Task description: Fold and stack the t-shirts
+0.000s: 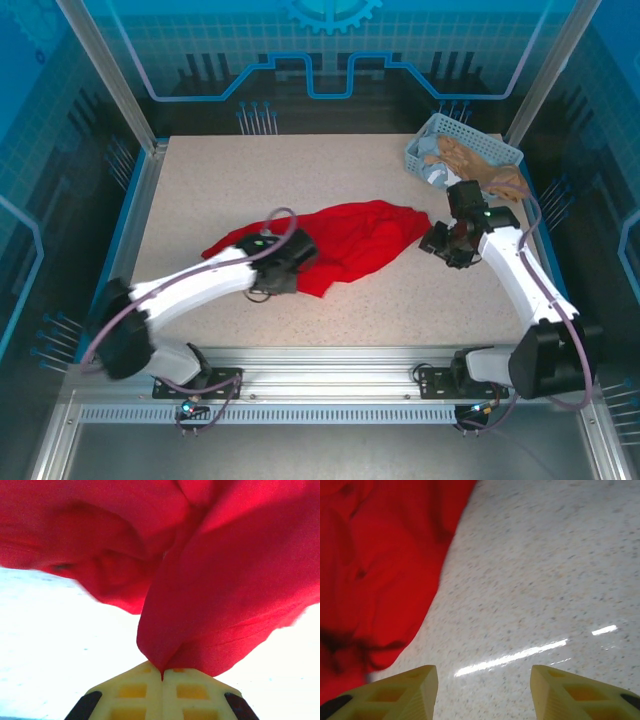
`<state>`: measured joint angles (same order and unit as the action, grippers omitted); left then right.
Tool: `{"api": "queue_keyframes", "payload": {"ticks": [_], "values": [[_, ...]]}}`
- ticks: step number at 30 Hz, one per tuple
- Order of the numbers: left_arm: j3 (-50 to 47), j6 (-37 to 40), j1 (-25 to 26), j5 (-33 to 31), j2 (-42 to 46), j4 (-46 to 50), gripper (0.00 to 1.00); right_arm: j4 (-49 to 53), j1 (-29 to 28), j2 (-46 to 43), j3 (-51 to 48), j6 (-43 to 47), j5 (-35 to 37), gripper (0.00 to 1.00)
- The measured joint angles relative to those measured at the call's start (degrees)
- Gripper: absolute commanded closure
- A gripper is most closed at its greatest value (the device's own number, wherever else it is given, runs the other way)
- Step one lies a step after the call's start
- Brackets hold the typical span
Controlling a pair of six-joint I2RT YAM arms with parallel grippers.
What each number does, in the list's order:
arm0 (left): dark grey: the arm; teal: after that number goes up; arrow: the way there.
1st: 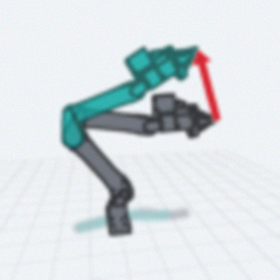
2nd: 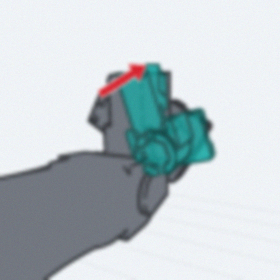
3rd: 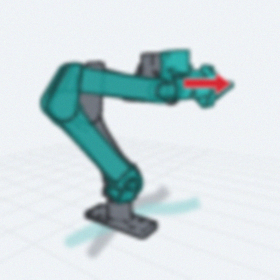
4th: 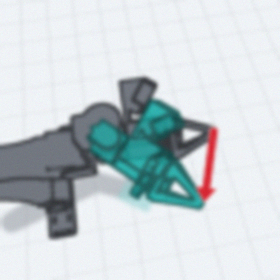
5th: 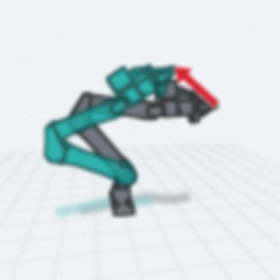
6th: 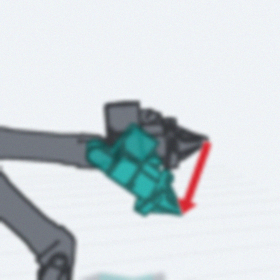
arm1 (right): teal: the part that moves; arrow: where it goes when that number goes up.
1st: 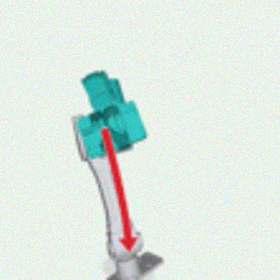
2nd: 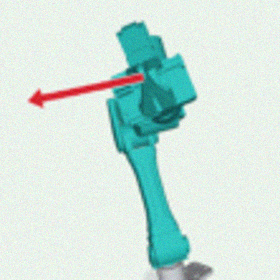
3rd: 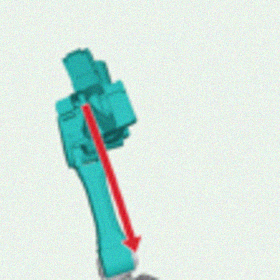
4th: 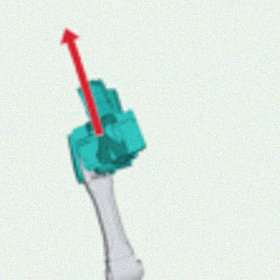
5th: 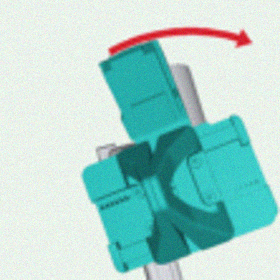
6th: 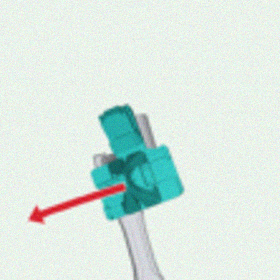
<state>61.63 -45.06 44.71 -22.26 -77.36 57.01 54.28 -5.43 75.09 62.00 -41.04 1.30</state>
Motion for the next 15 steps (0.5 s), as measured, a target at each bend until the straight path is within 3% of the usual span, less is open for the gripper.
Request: {"api": "queue_keyframes", "payload": {"ticks": [6,15], "values": [[-2.91,-2.03,-9.75,-4.22,19.34,6.95,1.0,-3.26,2.25,8.37,1.66,-3.19,0.13,0.5],[-3.39,-6.8,-12.83,-9.29,26.12,13.79,1.0,-7.58,1.27,17.84,5.2,-9.05,-2.23,0.46]]}}
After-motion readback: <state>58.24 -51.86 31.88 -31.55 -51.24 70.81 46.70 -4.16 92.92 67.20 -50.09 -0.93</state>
